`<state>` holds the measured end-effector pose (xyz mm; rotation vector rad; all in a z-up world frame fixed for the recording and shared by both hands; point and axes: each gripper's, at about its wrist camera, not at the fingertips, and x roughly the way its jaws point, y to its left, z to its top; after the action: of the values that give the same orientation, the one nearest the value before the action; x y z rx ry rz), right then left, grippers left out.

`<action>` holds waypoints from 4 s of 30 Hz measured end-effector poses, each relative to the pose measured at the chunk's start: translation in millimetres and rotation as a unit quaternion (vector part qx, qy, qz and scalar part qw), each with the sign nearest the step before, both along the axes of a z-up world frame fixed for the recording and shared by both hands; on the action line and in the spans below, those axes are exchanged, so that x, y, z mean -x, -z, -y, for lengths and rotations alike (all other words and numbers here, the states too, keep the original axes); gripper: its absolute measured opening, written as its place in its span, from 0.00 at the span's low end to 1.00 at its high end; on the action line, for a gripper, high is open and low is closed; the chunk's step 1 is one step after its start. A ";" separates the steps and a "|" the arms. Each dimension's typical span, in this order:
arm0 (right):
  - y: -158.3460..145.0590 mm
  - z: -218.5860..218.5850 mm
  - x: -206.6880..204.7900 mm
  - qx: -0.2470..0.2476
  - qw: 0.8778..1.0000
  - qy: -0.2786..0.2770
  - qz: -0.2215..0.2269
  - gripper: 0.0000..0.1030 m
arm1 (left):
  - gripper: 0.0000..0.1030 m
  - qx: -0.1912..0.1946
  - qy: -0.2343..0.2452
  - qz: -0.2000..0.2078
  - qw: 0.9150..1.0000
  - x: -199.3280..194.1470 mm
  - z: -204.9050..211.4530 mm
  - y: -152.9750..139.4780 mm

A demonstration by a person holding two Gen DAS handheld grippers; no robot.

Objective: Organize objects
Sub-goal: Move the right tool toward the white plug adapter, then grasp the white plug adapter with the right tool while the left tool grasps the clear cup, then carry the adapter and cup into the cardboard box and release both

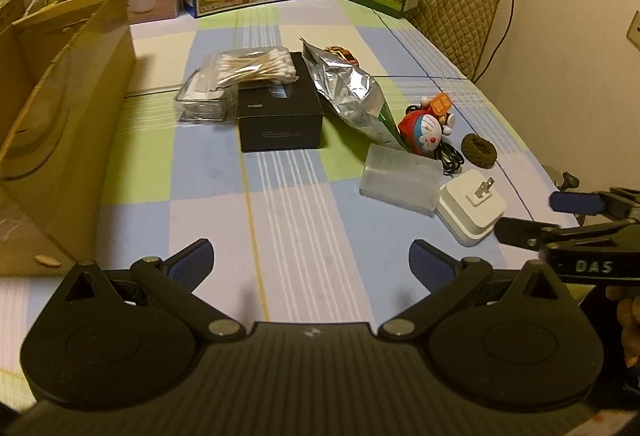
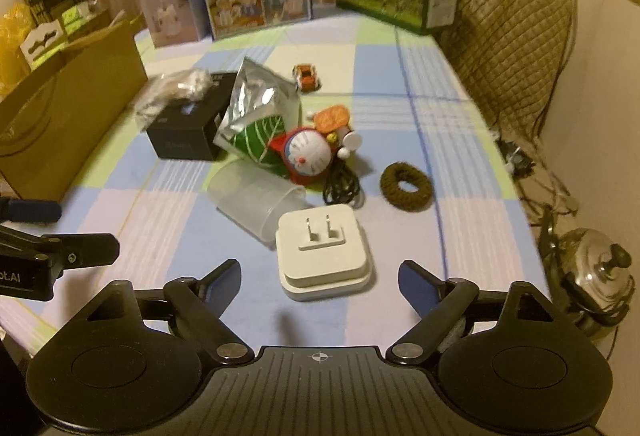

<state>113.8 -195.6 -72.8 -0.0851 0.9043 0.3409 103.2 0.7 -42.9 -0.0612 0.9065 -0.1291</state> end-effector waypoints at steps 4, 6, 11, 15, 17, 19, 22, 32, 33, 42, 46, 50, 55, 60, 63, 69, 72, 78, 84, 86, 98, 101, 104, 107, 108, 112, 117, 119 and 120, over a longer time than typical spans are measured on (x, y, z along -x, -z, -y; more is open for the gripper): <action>12.8 -3.8 -14.3 0.015 1.000 -0.008 -0.013 0.78 | 0.99 0.001 0.011 -0.002 1.000 -10.3 2.6 5.7; 19.2 -4.7 -21.3 0.024 0.999 -0.008 -0.019 0.77 | 0.99 0.002 0.013 -0.003 1.000 -15.5 2.9 7.7; 29.0 -4.3 -33.8 0.027 0.999 -0.010 -0.036 0.72 | 0.99 0.003 0.023 -0.005 1.000 -26.8 3.9 12.0; 34.3 -7.5 -39.5 0.033 0.999 -0.019 -0.038 0.61 | 0.99 0.007 0.028 -0.007 1.000 -34.4 4.4 15.3; 33.8 -7.5 -39.6 0.040 0.999 -0.010 -0.033 0.60 | 0.99 0.008 0.028 -0.008 1.000 -38.2 5.0 17.1; 31.1 -2.8 -39.7 0.028 0.999 0.005 -0.029 0.60 | 0.99 0.011 0.031 -0.009 0.999 -42.1 5.7 18.6; 26.0 6.0 -37.8 0.017 0.999 0.028 -0.020 0.60 | 0.99 0.011 0.043 -0.007 0.999 -48.8 9.6 19.5; 17.7 23.1 -40.9 0.023 0.997 0.077 -0.022 0.60 | 0.92 0.037 0.096 0.005 0.995 -75.9 41.9 27.2; 18.0 25.3 -41.1 0.024 0.996 0.081 -0.023 0.60 | 0.91 0.042 0.097 0.004 0.994 -78.7 44.3 28.7; 20.9 35.5 -44.5 0.021 0.994 0.103 -0.033 0.60 | 0.81 0.025 0.134 0.003 0.991 -97.7 65.9 46.3; 24.5 34.5 -46.2 0.023 0.994 0.099 -0.042 0.60 | 0.67 0.027 0.140 -0.006 0.990 -103.0 70.6 53.0; 28.7 30.7 -47.1 0.026 0.994 0.091 -0.045 0.60 | 0.67 0.018 0.138 -0.004 0.990 -99.3 69.9 52.6; 31.6 26.1 -48.6 0.034 0.995 0.090 -0.038 0.60 | 0.66 0.001 0.139 -0.005 0.990 -85.0 61.8 50.2; 29.0 21.2 -45.7 0.036 0.995 0.087 -0.023 0.60 | 0.66 0.012 0.121 -0.013 0.993 -71.5 47.6 51.5; 21.9 20.4 -40.2 0.023 0.995 0.092 -0.017 0.59 | 0.66 0.013 0.112 -0.015 0.993 -63.4 41.7 47.4; -1.5 11.2 -21.3 0.006 0.997 0.083 -0.001 0.59 | 0.66 0.013 0.100 0.001 0.995 -44.1 32.7 25.7; -20.0 0.8 -11.2 -0.008 0.997 0.070 0.011 0.59 | 0.66 0.016 0.091 0.014 0.996 -34.9 27.6 9.4; -62.1 -41.0 4.1 -0.034 0.998 0.019 0.048 0.60 | 0.66 0.015 0.066 0.055 0.996 -16.3 4.9 -35.1; -99.7 -108.3 12.6 -0.062 0.993 -0.063 0.079 0.60 | 0.66 -0.005 0.018 0.093 0.995 7.1 -48.1 -81.9; -109.2 -134.4 12.7 -0.071 0.989 -0.092 0.087 0.59 | 0.66 -0.011 -0.002 0.101 0.995 15.0 -69.8 -93.3; -111.7 -275.3 -7.5 -0.078 0.970 -0.219 0.073 0.59 | 0.66 -0.070 -0.117 0.099 0.986 28.4 -212.4 -117.3; -103.8 -298.5 -16.5 -0.070 0.968 -0.230 0.068 0.59 | 0.66 -0.069 -0.131 0.093 0.985 23.9 -238.9 -111.5; -95.5 -314.0 -25.3 -0.065 0.968 -0.236 0.062 0.59 | 0.66 -0.063 -0.138 0.088 0.985 18.1 -255.5 -103.0; -87.0 -322.9 -31.9 -0.060 0.967 -0.242 0.055 0.60 | 0.66 -0.055 -0.143 0.084 0.985 15.8 -269.2 -94.6; -84.7 -325.3 -32.9 -0.059 0.967 -0.243 0.054 0.59 | 0.66 -0.053 -0.143 0.082 0.985 13.8 -272.7 -91.5; -76.0 -333.0 -36.9 -0.055 0.966 -0.246 0.046 0.60 | 0.66 -0.048 -0.145 0.078 0.985 9.8 -280.5 -82.3; -71.3 -334.8 -39.1 -0.073 0.961 -0.260 0.051 0.60 | 0.74 -0.042 -0.153 0.082 0.984 4.9 -288.2 -74.0; -74.6 -331.1 -36.4 -0.070 0.962 -0.258 0.062 0.61 | 0.80 -0.044 -0.158 0.088 0.983 6.2 -289.4 -73.5; -77.1 -328.5 -34.9 -0.071 0.962 -0.255 0.067 0.62 | 0.80 -0.042 -0.159 0.090 0.982 7.2 -290.4 -73.8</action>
<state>148.8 132.9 4.3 -0.2081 0.7106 0.8700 96.0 291.1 30.8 -0.1132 0.7109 0.1982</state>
